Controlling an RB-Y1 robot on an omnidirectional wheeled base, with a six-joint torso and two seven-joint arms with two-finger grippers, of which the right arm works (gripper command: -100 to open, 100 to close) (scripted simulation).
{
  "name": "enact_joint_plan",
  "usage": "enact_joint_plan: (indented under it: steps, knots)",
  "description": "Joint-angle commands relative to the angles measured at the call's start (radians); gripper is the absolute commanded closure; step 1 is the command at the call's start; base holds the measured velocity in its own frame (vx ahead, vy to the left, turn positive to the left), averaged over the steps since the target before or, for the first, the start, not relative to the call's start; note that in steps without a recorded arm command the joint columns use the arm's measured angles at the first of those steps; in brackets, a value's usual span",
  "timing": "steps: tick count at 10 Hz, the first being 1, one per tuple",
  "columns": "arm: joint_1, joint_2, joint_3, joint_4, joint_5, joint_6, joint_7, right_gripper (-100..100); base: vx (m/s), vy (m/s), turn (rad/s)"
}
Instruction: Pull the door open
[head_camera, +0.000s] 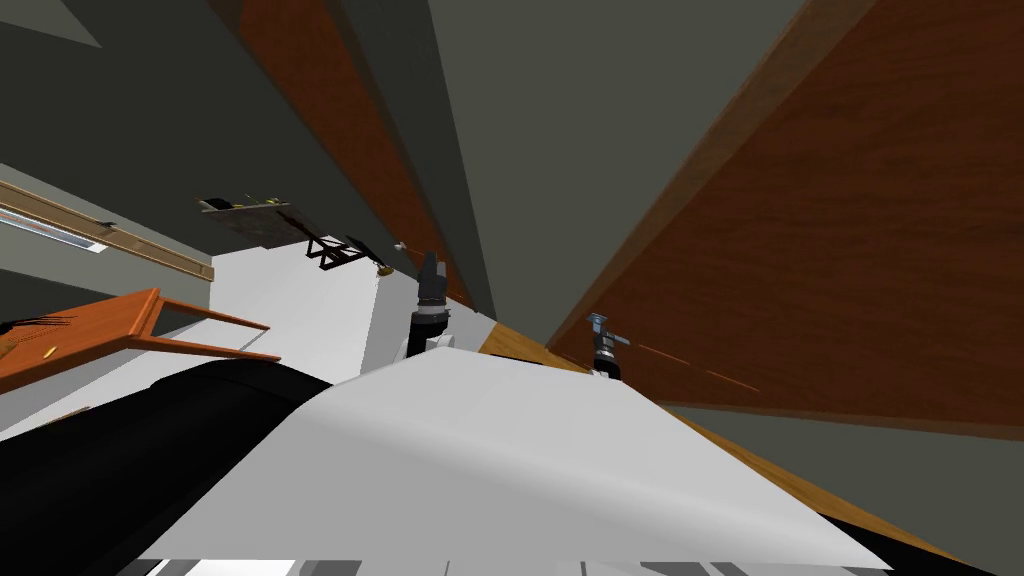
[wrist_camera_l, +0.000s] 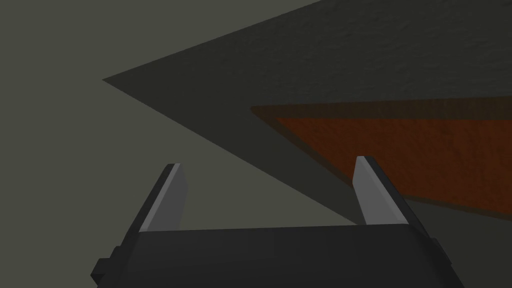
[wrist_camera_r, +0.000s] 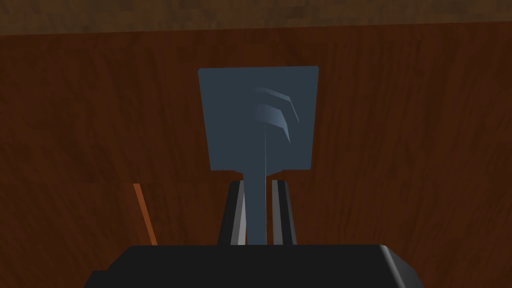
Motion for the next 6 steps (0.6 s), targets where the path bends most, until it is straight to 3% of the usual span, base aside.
enact_joint_plan:
  steps: [1,6]
  knots:
    - [0.011,-0.003,0.015,-0.007,0.008,-0.001,-0.013,100,-0.186,-0.037,0.091]
    - [0.03,-0.033,0.063,-0.018,0.036,-0.019,-0.064,100,-0.205,-0.035,0.09]
